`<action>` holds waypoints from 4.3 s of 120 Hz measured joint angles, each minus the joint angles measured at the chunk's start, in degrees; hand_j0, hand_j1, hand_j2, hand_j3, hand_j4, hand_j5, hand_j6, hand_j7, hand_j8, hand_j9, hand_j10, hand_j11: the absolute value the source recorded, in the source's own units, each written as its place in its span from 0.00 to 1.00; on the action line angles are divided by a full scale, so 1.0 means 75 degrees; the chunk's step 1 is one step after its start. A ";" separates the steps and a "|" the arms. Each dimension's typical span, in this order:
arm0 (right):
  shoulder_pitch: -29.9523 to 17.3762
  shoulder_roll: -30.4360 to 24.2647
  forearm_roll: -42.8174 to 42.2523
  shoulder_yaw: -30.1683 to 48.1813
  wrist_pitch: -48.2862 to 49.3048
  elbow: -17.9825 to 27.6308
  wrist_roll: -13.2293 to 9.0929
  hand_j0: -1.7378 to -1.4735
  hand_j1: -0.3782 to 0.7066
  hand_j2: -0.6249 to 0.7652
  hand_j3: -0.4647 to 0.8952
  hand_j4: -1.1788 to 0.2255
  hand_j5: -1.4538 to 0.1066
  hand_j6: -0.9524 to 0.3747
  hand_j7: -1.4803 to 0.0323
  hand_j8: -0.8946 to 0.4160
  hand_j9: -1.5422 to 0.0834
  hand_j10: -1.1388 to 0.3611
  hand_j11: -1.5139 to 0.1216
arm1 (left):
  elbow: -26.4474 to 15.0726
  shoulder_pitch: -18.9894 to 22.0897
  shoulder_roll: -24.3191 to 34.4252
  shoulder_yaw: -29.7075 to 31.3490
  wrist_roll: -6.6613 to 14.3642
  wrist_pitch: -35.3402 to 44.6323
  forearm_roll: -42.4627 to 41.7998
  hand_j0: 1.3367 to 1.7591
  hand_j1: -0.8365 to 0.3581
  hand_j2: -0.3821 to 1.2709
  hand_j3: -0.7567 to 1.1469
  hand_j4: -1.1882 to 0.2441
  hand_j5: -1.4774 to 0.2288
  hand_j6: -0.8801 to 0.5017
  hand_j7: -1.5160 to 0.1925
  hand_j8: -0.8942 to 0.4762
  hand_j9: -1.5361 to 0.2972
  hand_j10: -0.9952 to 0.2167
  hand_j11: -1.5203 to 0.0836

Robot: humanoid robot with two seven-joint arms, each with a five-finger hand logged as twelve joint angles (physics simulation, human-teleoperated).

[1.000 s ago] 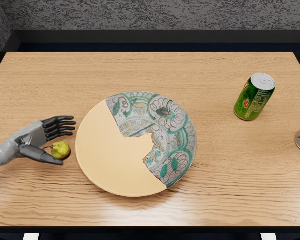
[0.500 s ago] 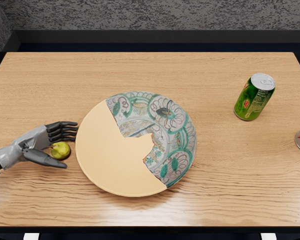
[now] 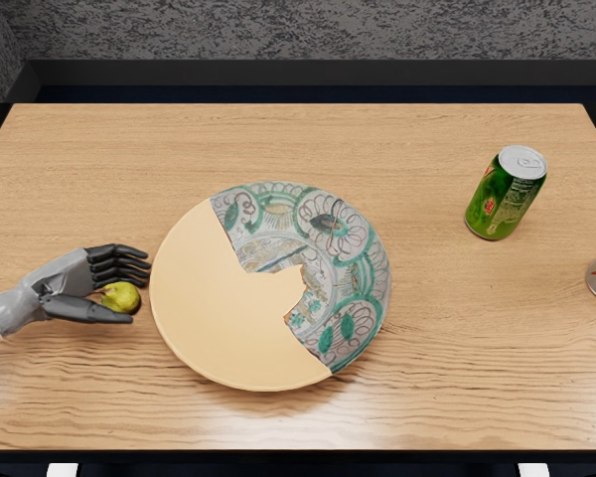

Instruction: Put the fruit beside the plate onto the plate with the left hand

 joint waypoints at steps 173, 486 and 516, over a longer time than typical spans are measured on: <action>0.0000 0.0000 0.0000 0.0000 -0.0001 0.0000 -0.0001 0.30 0.05 0.45 0.34 0.82 0.91 0.70 0.96 0.66 0.93 0.74 0.91 | 0.0129 -0.0058 -0.0047 -0.0052 -0.0002 -0.0086 0.0372 0.74 0.19 0.29 0.40 0.25 0.18 0.03 0.20 0.21 0.21 0.42 0.23; 0.0000 0.0000 0.0000 0.0000 0.0002 0.0000 -0.0003 0.30 0.05 0.45 0.34 0.82 0.91 0.70 0.96 0.66 0.93 0.74 0.91 | -0.3746 -0.1137 -0.0032 0.0840 0.0000 -0.0001 -0.0929 0.76 0.22 0.33 0.40 0.30 0.28 0.09 0.30 0.08 0.29 0.29 0.33; 0.0000 0.0000 0.0000 0.0000 0.0001 0.0000 -0.0003 0.30 0.05 0.45 0.34 0.82 0.91 0.70 0.96 0.66 0.93 0.74 0.91 | -0.3751 -0.1137 -0.0046 0.0885 0.0000 -0.0001 -0.1233 0.76 0.51 0.29 0.40 0.49 0.50 0.29 0.52 0.30 0.49 0.45 0.56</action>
